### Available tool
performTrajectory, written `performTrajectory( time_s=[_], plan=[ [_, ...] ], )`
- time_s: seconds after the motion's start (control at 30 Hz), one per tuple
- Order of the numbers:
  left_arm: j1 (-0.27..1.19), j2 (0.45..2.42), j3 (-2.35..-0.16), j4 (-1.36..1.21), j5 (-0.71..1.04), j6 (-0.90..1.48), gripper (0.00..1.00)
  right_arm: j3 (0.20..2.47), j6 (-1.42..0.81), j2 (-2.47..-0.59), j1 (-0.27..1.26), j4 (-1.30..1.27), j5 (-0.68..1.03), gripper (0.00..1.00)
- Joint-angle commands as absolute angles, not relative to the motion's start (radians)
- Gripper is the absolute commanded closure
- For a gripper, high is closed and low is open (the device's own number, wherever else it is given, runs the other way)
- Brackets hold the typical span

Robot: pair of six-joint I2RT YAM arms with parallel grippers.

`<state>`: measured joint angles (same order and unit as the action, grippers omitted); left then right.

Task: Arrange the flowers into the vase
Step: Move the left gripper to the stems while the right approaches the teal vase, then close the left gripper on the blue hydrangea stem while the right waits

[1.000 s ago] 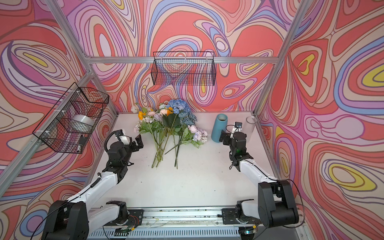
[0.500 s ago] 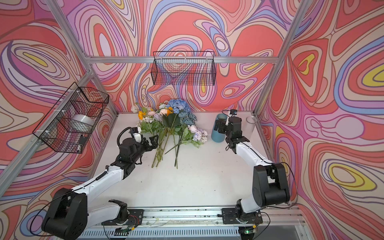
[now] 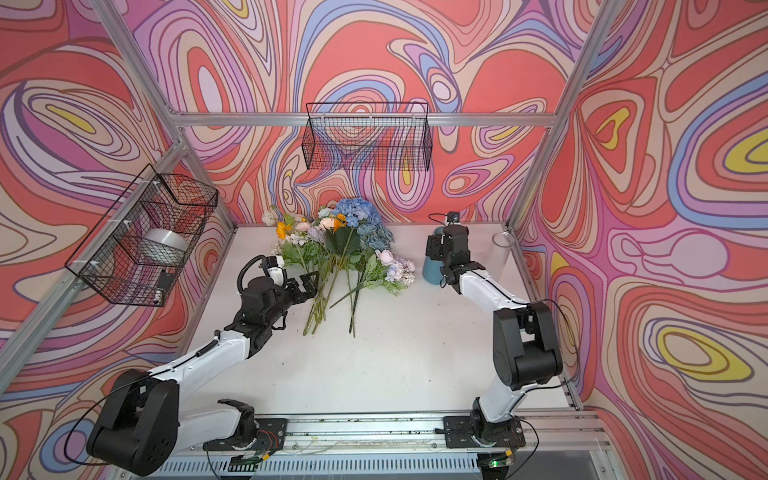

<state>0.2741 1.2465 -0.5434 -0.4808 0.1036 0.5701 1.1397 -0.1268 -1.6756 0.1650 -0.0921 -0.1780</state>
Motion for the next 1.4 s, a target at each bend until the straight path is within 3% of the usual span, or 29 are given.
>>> performTrajectory(
  time_s=[0.0, 0.3, 0.63, 0.73, 0.97, 1.13, 1.27, 1.37],
  plan=[
    [0.277, 1.225, -0.530, -0.483, 0.063, 0.586, 0.00, 1.141, -0.094, -1.645, 0.167, -0.084, -0.202, 0.32],
    [0.275, 1.220, -0.531, -0.487, 0.014, 0.581, 0.00, 1.000, -0.084, -1.387, 0.234, 0.042, -0.185, 0.46],
    [0.261, 1.247, -0.554, -0.447, -0.061, 0.521, 0.00, 0.857, -0.178, -1.156, 0.505, 0.039, -0.149, 0.49],
    [0.250, 1.273, -0.566, -0.442, -0.005, 0.528, 0.07, 0.849, -0.170, -1.164, 0.603, 0.004, -0.165, 0.49],
    [0.254, 1.342, -0.635, -0.396, 0.211, 0.461, 0.34, 0.805, -0.092, -1.215, 0.734, -0.112, -0.225, 0.46],
    [0.305, 1.365, -0.719, -0.252, 0.212, 0.349, 0.45, 0.817, -0.090, -1.250, 0.744, -0.101, -0.203, 0.32],
    [0.331, 1.413, -0.784, -0.146, 0.156, 0.328, 0.49, 0.849, -0.102, -1.255, 0.744, -0.064, -0.153, 0.02],
    [0.336, 1.458, -0.840, -0.059, 0.103, 0.319, 0.50, 0.900, -0.121, -1.237, 0.744, -0.010, -0.098, 0.02]
  ],
)
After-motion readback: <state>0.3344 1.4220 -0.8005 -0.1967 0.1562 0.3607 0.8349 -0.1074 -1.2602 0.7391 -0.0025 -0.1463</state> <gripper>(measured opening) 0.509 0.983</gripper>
